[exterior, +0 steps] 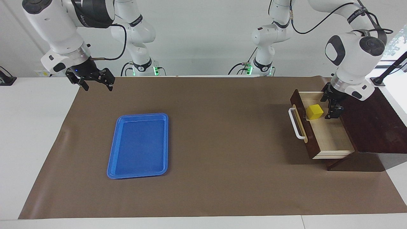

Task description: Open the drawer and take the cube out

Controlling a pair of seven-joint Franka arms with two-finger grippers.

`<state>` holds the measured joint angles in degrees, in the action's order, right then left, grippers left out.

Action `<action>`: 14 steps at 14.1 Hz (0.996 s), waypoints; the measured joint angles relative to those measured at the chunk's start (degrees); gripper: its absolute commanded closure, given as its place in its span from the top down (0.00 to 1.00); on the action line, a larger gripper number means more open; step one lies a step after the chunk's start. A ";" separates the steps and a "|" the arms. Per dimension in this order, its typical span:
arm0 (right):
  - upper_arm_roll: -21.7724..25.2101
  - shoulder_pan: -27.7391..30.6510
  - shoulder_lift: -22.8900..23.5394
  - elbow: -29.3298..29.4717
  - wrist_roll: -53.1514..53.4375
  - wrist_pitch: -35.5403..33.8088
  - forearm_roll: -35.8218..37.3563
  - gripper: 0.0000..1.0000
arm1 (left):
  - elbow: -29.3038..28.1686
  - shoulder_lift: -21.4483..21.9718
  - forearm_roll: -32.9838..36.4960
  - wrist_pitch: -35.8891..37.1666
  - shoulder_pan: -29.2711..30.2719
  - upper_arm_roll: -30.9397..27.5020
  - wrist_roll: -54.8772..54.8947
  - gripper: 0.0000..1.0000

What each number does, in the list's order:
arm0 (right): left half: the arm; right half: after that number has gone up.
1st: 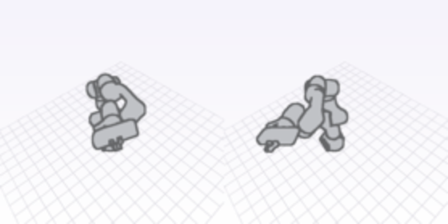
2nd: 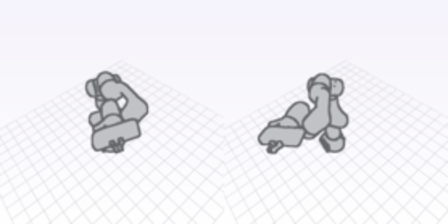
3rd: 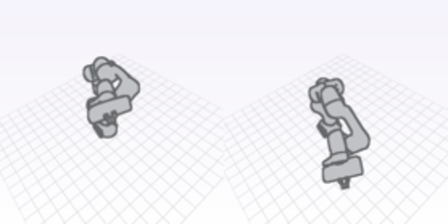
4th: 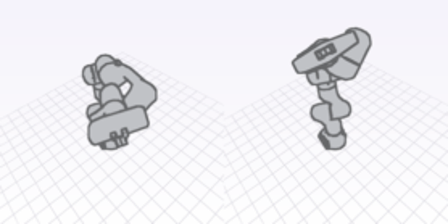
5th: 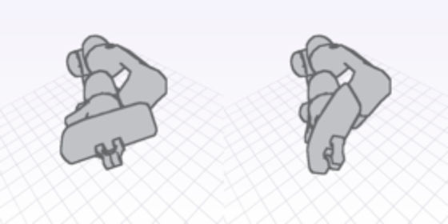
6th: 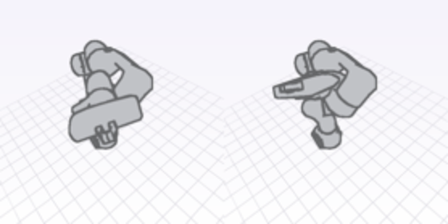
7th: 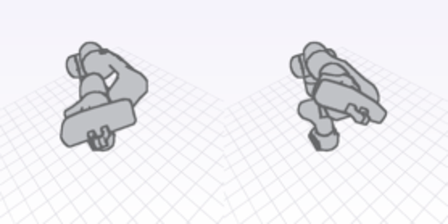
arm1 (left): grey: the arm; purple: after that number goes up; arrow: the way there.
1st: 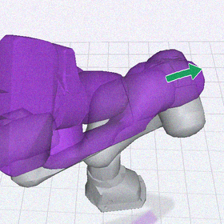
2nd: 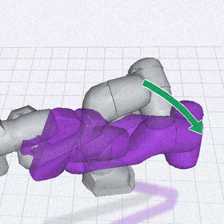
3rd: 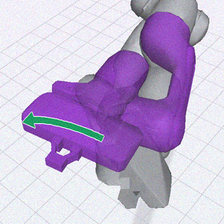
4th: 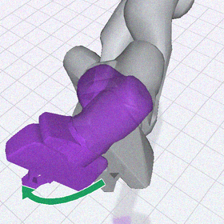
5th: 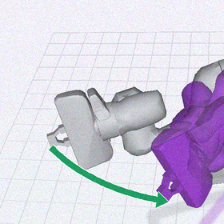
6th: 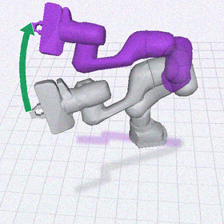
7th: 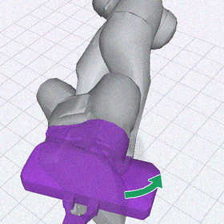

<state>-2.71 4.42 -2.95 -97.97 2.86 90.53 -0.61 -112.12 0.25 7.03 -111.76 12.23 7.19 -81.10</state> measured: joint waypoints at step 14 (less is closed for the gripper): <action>-0.09 -7.17 -1.76 -9.71 36.94 6.83 -12.30 1.00 | -7.27 0.78 -0.57 -5.38 0.78 0.55 -17.36 0.17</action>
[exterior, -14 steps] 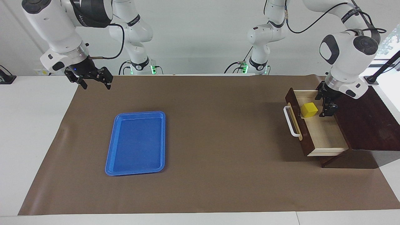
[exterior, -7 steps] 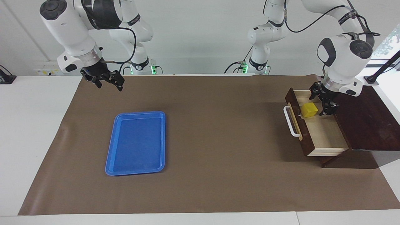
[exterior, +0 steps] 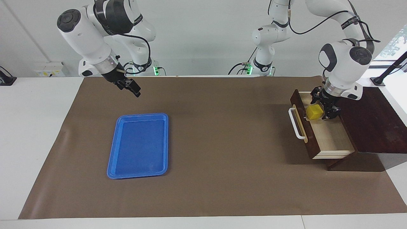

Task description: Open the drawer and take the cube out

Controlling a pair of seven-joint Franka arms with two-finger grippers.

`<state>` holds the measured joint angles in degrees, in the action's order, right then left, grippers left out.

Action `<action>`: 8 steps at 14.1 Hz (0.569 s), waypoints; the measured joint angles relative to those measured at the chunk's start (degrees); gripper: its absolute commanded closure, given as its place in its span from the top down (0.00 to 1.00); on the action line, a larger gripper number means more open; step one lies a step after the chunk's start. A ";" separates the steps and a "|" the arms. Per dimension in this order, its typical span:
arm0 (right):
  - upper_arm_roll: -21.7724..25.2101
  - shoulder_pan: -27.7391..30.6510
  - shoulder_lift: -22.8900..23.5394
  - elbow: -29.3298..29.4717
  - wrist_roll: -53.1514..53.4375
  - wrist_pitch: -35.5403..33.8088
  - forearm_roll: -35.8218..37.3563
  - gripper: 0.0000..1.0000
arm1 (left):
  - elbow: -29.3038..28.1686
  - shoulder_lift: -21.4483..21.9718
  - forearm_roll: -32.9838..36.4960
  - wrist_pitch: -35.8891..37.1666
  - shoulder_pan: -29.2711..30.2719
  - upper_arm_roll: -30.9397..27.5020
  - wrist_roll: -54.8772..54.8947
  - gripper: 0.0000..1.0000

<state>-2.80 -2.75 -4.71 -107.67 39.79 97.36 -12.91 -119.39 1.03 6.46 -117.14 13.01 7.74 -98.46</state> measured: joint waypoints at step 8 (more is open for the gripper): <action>-0.20 -10.06 3.94 -5.20 25.28 13.01 -12.45 1.00 | 10.33 -0.66 -0.46 10.19 -1.03 0.56 -0.28 0.00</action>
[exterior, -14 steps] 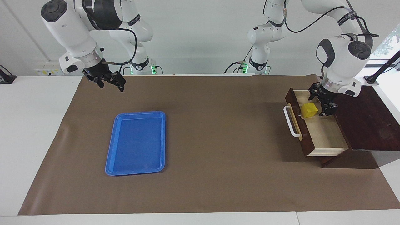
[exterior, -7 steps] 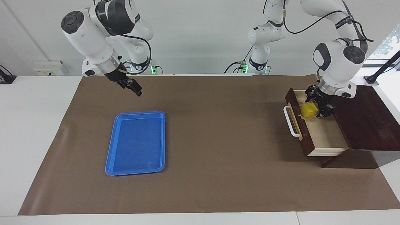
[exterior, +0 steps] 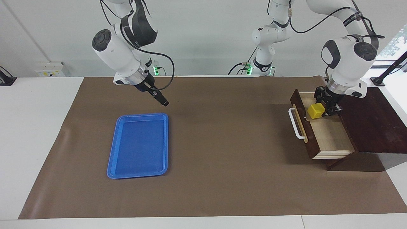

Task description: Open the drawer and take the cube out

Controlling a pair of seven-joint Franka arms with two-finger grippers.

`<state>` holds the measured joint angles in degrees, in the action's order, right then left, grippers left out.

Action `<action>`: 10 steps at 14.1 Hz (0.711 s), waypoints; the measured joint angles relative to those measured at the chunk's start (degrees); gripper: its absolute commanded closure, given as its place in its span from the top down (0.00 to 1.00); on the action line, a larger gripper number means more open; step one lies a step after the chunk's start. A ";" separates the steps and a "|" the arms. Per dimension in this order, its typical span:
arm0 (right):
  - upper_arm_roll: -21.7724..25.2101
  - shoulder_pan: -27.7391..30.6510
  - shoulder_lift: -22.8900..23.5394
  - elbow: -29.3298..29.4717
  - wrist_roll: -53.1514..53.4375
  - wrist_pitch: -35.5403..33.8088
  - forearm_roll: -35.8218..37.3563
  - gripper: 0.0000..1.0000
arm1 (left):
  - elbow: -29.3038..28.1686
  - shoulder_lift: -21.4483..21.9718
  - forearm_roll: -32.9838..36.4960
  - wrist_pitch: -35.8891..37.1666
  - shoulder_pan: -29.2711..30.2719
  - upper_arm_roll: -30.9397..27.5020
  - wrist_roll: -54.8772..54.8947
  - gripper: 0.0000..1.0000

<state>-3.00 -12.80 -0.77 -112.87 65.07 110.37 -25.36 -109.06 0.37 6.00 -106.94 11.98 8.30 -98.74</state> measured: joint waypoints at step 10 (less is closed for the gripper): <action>-0.02 -10.85 4.80 -2.56 16.53 15.01 -17.18 1.00 | 9.53 -3.85 -2.28 9.03 -24.22 0.93 -22.45 0.00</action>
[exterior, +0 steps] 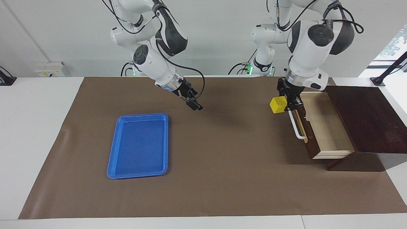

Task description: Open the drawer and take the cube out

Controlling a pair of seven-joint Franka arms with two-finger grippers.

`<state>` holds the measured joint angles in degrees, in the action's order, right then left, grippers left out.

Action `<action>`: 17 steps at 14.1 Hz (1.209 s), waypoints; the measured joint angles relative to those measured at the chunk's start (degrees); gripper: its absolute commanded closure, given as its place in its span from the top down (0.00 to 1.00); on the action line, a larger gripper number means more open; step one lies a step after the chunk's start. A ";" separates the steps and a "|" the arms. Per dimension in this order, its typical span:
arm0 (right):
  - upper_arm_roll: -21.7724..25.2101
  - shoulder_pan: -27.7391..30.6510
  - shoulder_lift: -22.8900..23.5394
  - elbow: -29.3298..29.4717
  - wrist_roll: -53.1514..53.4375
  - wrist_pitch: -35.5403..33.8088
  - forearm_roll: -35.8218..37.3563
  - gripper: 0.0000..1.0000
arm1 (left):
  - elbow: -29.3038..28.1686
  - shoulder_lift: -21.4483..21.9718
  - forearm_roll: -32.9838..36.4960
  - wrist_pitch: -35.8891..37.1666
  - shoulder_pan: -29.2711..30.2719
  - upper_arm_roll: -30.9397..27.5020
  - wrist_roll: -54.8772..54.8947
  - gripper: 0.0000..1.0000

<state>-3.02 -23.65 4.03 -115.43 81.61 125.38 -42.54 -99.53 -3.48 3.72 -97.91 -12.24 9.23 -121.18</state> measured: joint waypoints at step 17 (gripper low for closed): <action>-0.05 -4.16 3.71 -1.38 -1.09 1.84 -13.84 1.00 | -5.93 -0.40 -2.31 -12.60 -17.68 0.01 -18.79 0.00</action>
<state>-3.07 -27.81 7.74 -116.81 80.52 127.22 -56.38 -105.46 -3.88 1.41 -110.52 -29.92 9.24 -139.98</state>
